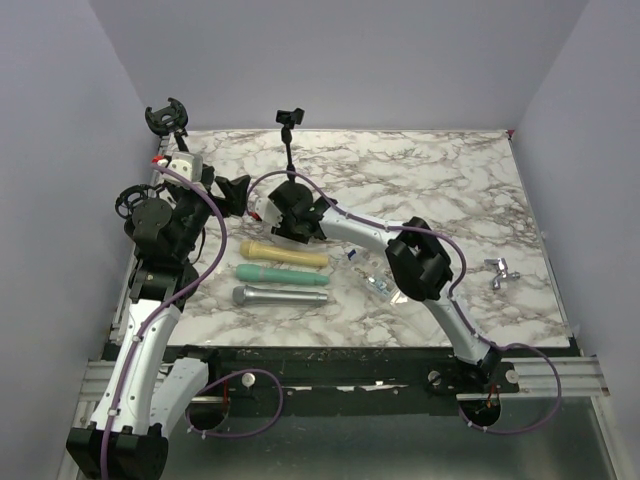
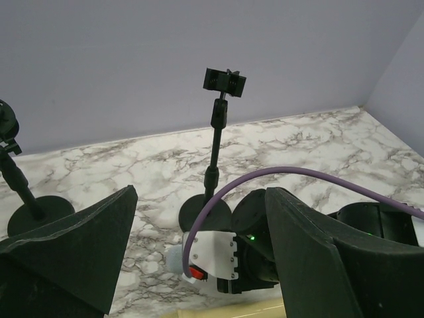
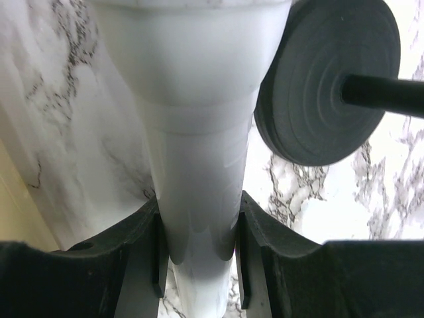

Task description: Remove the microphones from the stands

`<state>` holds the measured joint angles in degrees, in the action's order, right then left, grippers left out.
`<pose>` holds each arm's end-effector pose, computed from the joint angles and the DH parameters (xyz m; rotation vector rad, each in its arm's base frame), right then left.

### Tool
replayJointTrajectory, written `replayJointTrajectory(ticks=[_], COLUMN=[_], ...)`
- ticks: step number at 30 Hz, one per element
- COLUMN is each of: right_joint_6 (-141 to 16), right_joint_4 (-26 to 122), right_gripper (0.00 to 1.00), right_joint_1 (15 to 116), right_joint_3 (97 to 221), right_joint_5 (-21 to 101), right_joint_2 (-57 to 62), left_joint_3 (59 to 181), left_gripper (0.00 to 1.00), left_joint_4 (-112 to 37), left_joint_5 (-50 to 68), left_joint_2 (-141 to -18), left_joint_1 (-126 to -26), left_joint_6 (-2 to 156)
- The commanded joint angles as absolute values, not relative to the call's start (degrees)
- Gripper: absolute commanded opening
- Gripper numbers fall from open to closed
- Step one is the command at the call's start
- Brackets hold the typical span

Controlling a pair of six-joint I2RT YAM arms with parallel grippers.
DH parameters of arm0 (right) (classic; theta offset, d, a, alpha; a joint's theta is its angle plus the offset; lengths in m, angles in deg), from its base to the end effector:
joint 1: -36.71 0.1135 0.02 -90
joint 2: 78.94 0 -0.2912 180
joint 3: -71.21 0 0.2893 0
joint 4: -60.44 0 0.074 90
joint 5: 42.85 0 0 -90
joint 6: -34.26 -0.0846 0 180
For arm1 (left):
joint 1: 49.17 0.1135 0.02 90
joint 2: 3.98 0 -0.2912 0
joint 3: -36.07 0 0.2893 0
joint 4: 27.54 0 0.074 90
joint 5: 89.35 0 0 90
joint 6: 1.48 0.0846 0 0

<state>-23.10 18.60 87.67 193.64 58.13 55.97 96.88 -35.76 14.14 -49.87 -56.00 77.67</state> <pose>0.3902 0.4556 0.1296 -1.6061 1.9121 -0.1090 0.2479 -0.0496 0.4153 0.1426 1.4641 -0.4224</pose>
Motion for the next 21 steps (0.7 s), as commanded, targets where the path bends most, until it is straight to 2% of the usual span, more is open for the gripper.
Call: replayJointTrajectory(ticks=[1,11,21], right_joint_6=[-22.72,-21.64,-22.94], right_joint_4=[18.21,17.13,18.97], right_gripper=[0.10,0.15,0.23], right_joint_1=[88.09,88.75,88.96], right_joint_3=[196.67,200.87,195.82], right_joint_5=[54.86,54.84,54.58], right_joint_2=[58.97,62.36,61.41], left_joint_3=[96.82,96.73,96.73], left_gripper=[0.81,0.81,0.81], left_joint_4=[-35.05,-34.90,-34.90], left_joint_5=[13.25,13.59,13.89], left_joint_2=[-49.85,-50.30,-50.30], left_joint_1=[-55.83,-55.68,-55.59], left_joint_6=[78.02,77.71,77.53])
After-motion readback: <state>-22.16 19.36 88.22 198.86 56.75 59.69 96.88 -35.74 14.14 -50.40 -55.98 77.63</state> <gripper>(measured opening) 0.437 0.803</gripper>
